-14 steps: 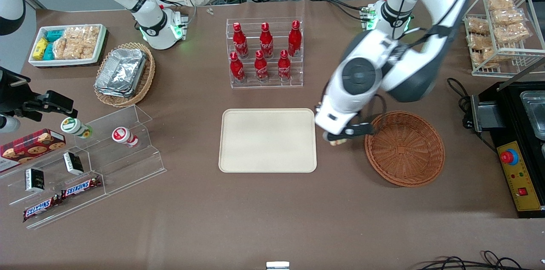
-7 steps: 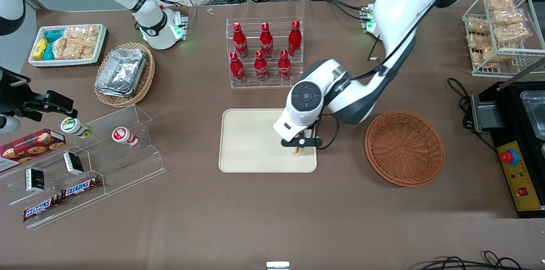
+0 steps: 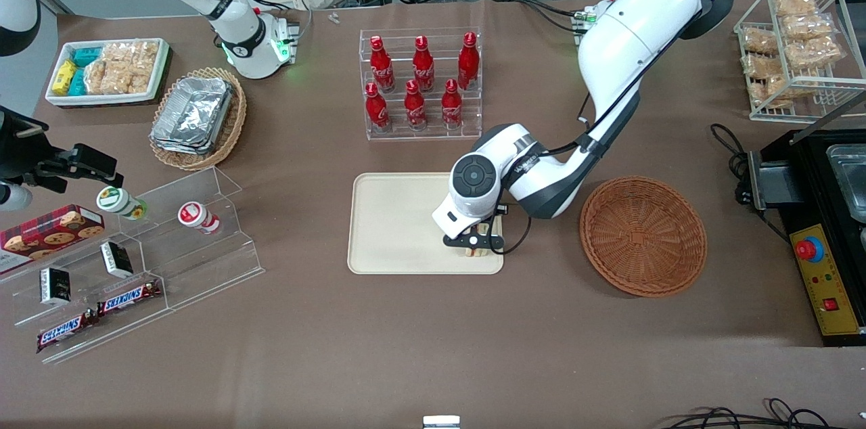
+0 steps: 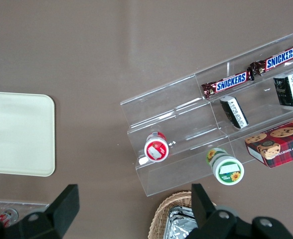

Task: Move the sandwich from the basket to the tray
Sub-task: 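Lower the sandwich onto the tray and open the left gripper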

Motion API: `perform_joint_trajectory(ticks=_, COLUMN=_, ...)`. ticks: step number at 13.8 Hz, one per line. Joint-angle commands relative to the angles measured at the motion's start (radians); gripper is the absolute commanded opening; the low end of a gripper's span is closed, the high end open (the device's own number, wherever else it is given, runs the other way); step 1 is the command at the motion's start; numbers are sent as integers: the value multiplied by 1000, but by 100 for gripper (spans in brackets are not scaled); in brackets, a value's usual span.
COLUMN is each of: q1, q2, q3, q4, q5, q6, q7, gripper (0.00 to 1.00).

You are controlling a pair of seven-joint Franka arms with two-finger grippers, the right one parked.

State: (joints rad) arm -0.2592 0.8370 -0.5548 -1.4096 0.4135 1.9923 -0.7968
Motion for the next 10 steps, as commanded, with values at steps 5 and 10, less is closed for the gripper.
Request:
perform_joint_trajectory(ticks=5, q1=-6, q2=-1, q3=9, q4=32, q5=10, q6=-24, q7=-2, gripper=100)
perform_joint_trajectory(ticks=10, q1=21, q2=-74, q3=7, q4=31, q5=1, q6=-65, q7=-2, gripper=100)
